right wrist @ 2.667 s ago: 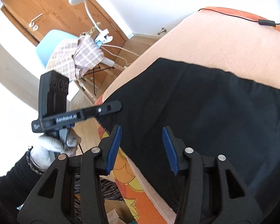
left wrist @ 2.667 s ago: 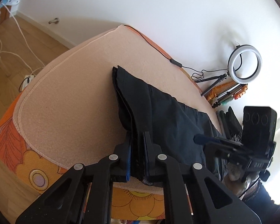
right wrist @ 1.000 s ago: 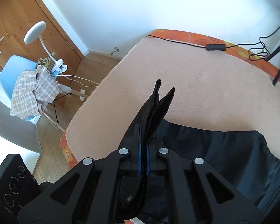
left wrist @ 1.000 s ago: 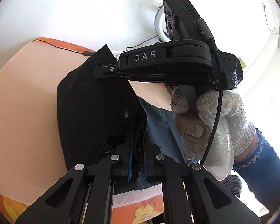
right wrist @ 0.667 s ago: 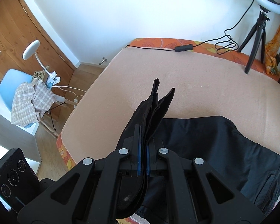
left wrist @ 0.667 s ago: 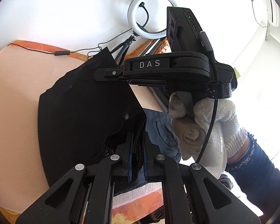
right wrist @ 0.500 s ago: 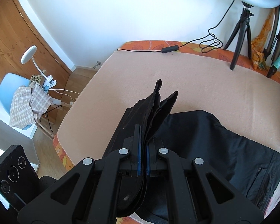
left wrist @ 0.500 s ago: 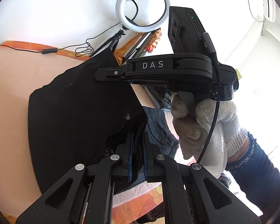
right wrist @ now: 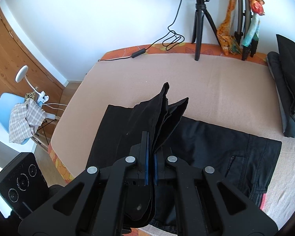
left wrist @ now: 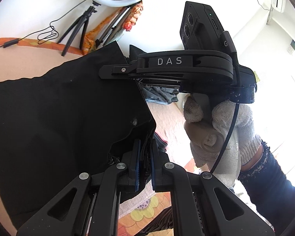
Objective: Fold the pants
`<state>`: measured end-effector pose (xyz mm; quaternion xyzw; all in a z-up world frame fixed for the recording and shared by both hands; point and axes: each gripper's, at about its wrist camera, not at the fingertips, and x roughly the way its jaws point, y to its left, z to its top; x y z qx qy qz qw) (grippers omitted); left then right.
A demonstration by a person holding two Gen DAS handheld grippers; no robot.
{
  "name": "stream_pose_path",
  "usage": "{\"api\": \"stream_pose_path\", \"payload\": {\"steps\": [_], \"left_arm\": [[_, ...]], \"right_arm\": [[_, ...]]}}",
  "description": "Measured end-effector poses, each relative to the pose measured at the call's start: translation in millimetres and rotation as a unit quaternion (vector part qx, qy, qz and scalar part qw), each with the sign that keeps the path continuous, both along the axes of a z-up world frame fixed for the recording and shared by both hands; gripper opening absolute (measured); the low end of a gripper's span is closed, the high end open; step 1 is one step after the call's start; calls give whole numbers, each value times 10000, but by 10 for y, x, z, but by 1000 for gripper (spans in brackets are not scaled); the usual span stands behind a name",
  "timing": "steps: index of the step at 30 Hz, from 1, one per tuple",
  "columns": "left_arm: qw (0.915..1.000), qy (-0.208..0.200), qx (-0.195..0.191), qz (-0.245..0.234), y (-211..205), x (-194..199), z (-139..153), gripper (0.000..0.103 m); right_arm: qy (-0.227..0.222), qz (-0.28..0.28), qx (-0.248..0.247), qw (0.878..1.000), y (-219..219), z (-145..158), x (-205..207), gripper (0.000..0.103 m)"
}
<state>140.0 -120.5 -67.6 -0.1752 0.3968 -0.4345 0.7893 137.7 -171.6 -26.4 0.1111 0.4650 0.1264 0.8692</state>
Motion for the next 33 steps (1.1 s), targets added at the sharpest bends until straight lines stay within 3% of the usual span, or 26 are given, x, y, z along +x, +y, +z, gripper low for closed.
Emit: {"api": "stream_pose_path", "payload": {"steps": [8,15,18,22,25,29,33], "left_arm": [[9979,-261,456,-371,-603,-64,32,7],[9949,-303,763,-580,-888,-98,-11,7],[9938,-292,860,-649,-749,-304,57,9],[9891,-655,1249,-428,-356,-485,152,26],[9833,-737,1665,-3,19,-387,87,26],[9787,-519,1919,504,446,-208,-119,26],[9800,-358,1746,881,688,-99,-256,26]], "right_arm": [[75,-255,55,9996,-559,-125,-142,5],[174,-465,95,9987,-916,-349,-202,5],[212,-578,184,9979,-1025,-459,-223,5],[220,-669,91,9975,-1111,-604,-259,5],[227,-749,122,9969,-1175,-716,-293,5],[293,-889,240,9953,-1268,-879,-312,5],[397,-925,199,9947,-1313,-974,-320,5]]}}
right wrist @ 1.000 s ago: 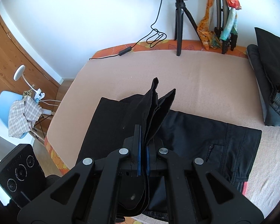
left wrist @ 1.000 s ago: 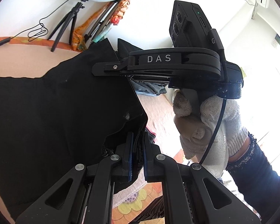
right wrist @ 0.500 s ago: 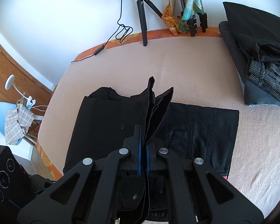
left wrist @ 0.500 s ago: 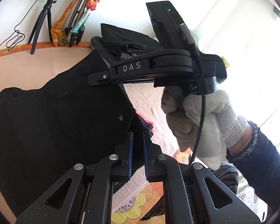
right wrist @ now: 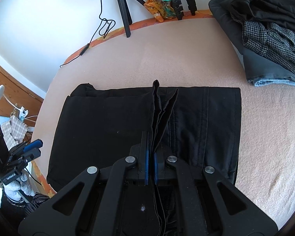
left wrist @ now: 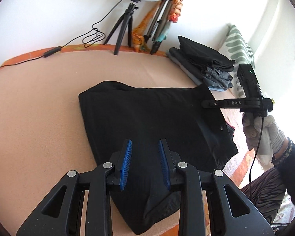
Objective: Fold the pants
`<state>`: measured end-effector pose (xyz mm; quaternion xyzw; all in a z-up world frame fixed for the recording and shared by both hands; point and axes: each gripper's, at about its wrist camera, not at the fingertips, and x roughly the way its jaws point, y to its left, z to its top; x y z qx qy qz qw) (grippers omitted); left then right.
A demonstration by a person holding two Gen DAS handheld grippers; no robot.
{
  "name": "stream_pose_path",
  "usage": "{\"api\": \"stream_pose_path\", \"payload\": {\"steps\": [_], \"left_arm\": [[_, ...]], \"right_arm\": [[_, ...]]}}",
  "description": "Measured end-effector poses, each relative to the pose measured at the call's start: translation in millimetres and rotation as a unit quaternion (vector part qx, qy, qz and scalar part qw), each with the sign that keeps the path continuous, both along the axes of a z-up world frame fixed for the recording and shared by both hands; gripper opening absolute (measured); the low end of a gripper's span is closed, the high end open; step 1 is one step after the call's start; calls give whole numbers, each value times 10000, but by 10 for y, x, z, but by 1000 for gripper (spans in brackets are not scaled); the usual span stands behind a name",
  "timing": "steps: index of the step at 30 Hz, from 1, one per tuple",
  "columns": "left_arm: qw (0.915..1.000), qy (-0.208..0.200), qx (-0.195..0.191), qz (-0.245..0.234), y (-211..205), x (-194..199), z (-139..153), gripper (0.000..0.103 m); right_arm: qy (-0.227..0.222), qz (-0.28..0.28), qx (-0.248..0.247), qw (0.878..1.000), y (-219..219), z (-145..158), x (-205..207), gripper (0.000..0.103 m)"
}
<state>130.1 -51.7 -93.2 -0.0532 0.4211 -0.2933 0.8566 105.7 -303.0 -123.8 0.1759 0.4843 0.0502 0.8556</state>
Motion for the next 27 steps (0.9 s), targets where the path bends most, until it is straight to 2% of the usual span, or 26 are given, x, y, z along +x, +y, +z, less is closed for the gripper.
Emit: {"api": "stream_pose_path", "payload": {"steps": [2,5,9,13,19,22,25,26,27], "left_arm": [[10000,89,-25,18,9,71,-50,26],[10000,-22,2,-51,-22,57,-28,26],[9998,-28,-139,-150,-72,42,-9,26],[9995,60,-124,-289,-143,8,-56,26],[9975,292,148,-631,-317,-84,-270,26],[9958,387,293,-770,-357,-147,-378,26],[9942,332,512,-888,-375,-225,-436,26],[9938,324,552,-911,-370,-247,-453,26],[9935,325,571,-926,-361,-266,-471,26]], "right_arm": [[16,-17,-13,10000,-27,-20,-15,5],[18,-108,47,9999,-74,-21,-31,5],[-80,-133,-62,9999,-94,81,-89,5],[-90,-246,-129,9996,-150,106,-121,4],[56,-214,-491,9986,-111,15,-78,4],[196,-189,-880,9958,-80,-76,-49,4],[211,-282,-846,9958,-131,-101,-43,4],[222,-312,-867,9955,-143,-98,-48,5],[231,-325,-915,9950,-150,-92,-55,11]]}}
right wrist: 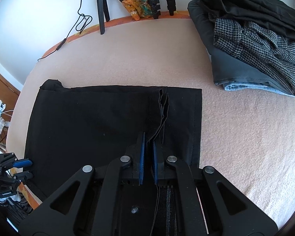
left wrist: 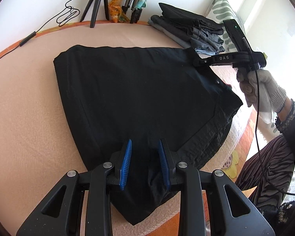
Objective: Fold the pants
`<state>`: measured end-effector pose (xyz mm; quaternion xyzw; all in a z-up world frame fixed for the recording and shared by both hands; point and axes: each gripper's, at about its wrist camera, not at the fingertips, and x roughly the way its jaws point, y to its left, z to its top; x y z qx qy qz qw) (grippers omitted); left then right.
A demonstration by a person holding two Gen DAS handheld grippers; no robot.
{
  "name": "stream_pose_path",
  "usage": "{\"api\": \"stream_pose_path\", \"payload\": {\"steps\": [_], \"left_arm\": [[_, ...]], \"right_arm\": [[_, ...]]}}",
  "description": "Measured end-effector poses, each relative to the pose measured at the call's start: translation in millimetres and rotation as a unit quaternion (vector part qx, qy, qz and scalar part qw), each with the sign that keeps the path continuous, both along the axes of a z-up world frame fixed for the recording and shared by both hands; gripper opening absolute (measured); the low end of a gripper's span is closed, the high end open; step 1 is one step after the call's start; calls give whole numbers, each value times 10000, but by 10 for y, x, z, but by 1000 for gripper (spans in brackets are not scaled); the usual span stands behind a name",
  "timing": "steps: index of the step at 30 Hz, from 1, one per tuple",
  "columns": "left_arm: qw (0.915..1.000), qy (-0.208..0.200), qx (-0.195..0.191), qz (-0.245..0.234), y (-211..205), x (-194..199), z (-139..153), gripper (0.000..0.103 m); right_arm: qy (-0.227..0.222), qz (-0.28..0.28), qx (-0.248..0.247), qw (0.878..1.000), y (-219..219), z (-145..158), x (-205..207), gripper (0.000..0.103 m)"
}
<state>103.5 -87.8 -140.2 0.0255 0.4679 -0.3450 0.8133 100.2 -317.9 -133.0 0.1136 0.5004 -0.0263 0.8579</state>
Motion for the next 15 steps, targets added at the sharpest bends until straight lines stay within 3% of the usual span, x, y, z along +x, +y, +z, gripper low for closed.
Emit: {"api": "stream_pose_path", "payload": {"steps": [4,8,15], "left_arm": [[9998,-170,86,-54,29,-95,-10,26],[9998,-155,37,-73,63,-158,0,26],[9999,-9,-90,-90,141,-224,-13,26]], "right_arm": [[-62,-177,-370,9991,13,99,-51,17],[-473,-242,-313,9981,73,330,-150,22],[-935,264,15,9953,490,569,-48,22]]}}
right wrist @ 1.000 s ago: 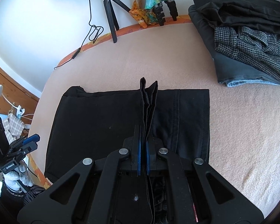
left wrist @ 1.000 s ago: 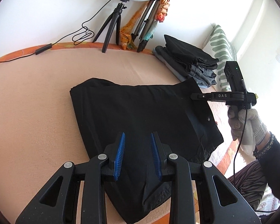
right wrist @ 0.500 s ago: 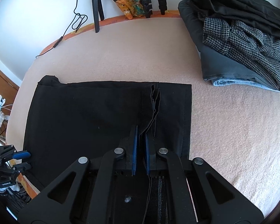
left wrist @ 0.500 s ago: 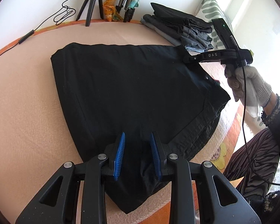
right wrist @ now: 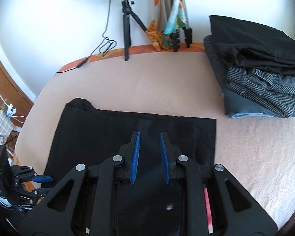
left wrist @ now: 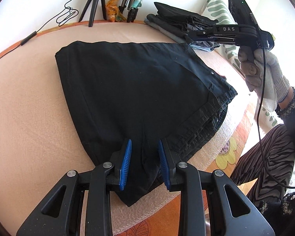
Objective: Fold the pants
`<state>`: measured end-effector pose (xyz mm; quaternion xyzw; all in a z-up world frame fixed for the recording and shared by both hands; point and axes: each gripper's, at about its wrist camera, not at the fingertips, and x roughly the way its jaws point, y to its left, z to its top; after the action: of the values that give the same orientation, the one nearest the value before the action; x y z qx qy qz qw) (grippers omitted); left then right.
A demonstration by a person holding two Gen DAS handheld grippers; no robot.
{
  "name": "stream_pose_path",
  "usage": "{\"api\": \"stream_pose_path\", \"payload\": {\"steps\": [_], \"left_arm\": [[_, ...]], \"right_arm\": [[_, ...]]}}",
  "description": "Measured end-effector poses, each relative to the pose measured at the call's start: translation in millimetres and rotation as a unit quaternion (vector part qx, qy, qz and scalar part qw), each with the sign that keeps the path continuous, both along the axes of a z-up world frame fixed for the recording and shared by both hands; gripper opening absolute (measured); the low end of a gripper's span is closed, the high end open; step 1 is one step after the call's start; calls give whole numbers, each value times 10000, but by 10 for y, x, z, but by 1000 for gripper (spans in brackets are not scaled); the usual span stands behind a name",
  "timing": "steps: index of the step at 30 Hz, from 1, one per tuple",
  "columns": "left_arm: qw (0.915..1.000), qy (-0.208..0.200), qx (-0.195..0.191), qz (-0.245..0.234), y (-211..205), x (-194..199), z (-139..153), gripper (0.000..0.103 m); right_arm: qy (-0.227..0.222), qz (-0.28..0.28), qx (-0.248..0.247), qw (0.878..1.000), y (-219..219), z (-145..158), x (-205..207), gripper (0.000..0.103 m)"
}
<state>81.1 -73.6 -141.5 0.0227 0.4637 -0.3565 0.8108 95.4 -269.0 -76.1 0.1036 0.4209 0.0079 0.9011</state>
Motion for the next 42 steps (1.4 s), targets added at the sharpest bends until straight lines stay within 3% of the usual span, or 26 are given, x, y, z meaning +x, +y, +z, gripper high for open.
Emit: {"api": "stream_pose_path", "payload": {"steps": [4,13,17,26,29,42], "left_arm": [[9966,449,-588,368,210,2,9,27],[9869,678,-1035,1036,557,92,16,27],[9861,734,-1072,1037,567,120,-4,27],[9810,949,-1255,1135,645,154,-78,27],[9785,1104,-1310,1152,655,158,-146,34],[9707,1147,-1725,1215,736,120,-163,34]], "right_arm": [[-105,526,59,9985,430,46,153,22],[542,1729,163,9833,1476,-344,842,22],[785,1769,85,9810,1737,-536,1128,22],[1056,1747,-38,9789,1885,-682,1469,22],[1174,1730,19,9779,1941,-749,1560,22],[1599,1714,-253,9718,2169,-535,1531,38]]}}
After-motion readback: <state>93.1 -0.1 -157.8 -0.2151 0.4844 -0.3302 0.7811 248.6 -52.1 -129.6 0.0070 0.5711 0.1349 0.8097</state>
